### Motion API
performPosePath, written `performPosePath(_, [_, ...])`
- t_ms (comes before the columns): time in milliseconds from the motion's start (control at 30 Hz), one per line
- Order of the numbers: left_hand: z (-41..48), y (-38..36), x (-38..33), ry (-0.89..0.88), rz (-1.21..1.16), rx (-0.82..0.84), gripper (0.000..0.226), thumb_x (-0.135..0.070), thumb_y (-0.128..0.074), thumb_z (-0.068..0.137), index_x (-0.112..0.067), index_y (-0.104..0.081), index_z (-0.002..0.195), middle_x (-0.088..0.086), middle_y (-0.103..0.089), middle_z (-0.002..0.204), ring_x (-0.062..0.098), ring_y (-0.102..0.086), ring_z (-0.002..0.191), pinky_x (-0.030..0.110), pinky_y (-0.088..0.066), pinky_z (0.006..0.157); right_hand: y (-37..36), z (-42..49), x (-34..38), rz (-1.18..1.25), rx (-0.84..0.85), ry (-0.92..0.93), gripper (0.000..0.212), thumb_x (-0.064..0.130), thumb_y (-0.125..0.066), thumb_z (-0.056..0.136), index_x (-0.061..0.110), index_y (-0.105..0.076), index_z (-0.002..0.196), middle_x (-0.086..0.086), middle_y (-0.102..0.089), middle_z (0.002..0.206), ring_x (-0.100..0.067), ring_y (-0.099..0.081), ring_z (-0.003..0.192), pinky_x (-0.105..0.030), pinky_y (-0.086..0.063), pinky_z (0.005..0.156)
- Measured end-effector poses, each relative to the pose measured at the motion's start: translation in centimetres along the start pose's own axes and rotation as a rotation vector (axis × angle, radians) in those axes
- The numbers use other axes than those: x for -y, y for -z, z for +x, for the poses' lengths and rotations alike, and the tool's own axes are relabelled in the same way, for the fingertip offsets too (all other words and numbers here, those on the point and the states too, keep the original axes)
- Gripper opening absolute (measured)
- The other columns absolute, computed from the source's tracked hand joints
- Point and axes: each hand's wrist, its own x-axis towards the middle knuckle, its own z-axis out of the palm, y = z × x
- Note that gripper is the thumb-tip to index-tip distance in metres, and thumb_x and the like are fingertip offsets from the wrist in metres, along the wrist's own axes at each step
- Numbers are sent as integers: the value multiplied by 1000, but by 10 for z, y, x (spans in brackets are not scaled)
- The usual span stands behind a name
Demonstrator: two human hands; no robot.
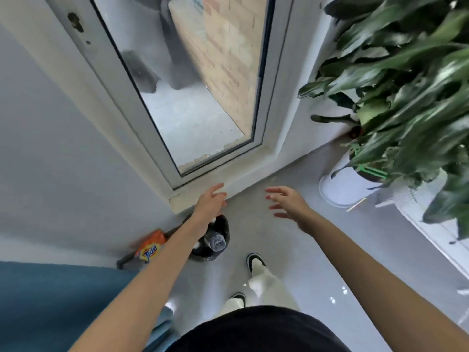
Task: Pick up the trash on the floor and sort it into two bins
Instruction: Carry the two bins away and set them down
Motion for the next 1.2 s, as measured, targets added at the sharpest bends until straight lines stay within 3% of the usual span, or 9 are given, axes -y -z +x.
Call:
performPosePath(200, [-27,-70,-3,-79,221,250,40,-6,-43,94,-16,-48,132,6,-56,102,21,-53,89,32,-43,75,47,-84,-62,230,-287,-93,24,13,-48,97,13,-57,119,-5,-61,113,-21,-59,94,-36,-51,88])
performPosePath(400, [-76,-171,20,-111,372,479,36,-8,-47,94,-17,-50,129,-3,-58,97,6,-54,69,19,-42,60,84,-182,-154,490,-538,-205,27,13,-54,95,13,-59,121,-3,-62,112,-20,-59,90,-37,-51,90])
performPosePath(500, [-110,-218,36,-137,452,626,37,-10,-47,94,-19,-49,130,0,-56,101,7,-54,72,21,-43,64,95,-232,-203,609,-646,-227,28,11,-50,95,13,-60,121,-3,-62,112,-20,-58,87,-30,-51,80])
performPosePath(767, [-250,-369,109,-142,734,999,41,-13,-47,94,-24,-46,133,0,-55,111,18,-56,96,21,-45,72,117,-387,-358,877,-911,-326,25,13,-50,94,20,-61,115,-1,-62,113,-19,-59,87,-37,-50,92])
performPosePath(1067, [-418,-527,218,-134,932,1203,42,-12,-46,95,-23,-45,135,0,-54,114,19,-57,97,22,-46,74,139,-567,-513,1093,-1177,-435,25,12,-54,93,18,-62,116,-1,-62,112,-19,-59,88,-35,-52,87])
performPosePath(1200, [-476,-591,249,-143,983,1281,42,-12,-46,94,-23,-45,135,1,-54,115,19,-57,97,22,-48,73,154,-627,-566,1191,-1288,-458,23,10,-53,93,18,-62,112,-1,-62,107,-16,-56,77,-27,-51,74])
